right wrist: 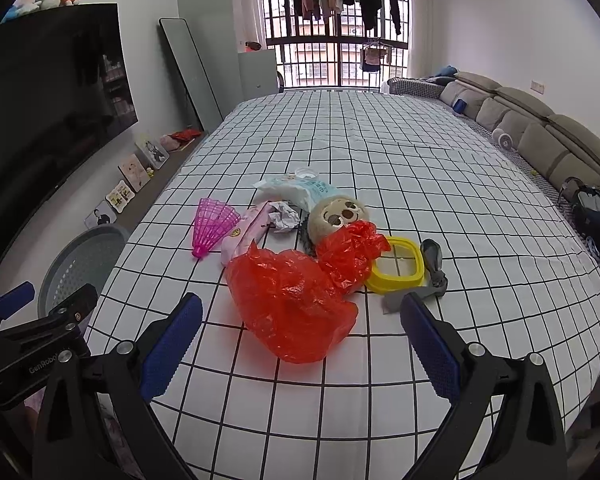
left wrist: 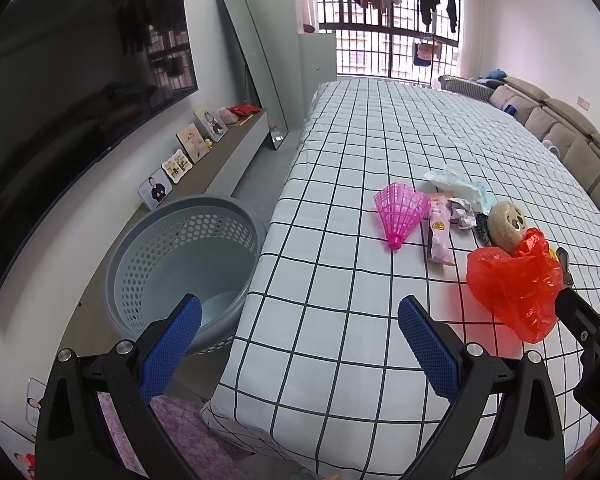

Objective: Collect trash

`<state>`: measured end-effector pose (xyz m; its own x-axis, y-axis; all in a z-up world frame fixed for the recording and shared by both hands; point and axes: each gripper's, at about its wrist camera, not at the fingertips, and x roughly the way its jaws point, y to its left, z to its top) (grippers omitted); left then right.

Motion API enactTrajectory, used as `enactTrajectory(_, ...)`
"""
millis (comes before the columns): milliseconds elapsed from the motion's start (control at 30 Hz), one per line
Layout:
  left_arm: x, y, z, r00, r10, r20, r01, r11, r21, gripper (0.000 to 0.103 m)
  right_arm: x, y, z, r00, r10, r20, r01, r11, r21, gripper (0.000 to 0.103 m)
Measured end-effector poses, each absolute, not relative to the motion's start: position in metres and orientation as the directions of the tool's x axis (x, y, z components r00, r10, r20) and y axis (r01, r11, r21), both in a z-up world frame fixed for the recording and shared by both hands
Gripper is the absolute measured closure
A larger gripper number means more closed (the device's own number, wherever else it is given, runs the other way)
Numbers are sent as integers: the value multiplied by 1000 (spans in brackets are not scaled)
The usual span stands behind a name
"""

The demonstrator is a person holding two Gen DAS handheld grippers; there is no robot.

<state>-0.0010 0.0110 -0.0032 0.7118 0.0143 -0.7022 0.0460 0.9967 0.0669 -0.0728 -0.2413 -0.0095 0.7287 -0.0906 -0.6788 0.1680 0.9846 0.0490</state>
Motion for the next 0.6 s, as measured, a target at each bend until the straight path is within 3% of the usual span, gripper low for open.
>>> enactTrajectory(600, -2, 12, -3, 713, 12, -701, 47, 997, 65, 6, -72, -235, -9, 729, -81, -680, 157, 986, 52, 8)
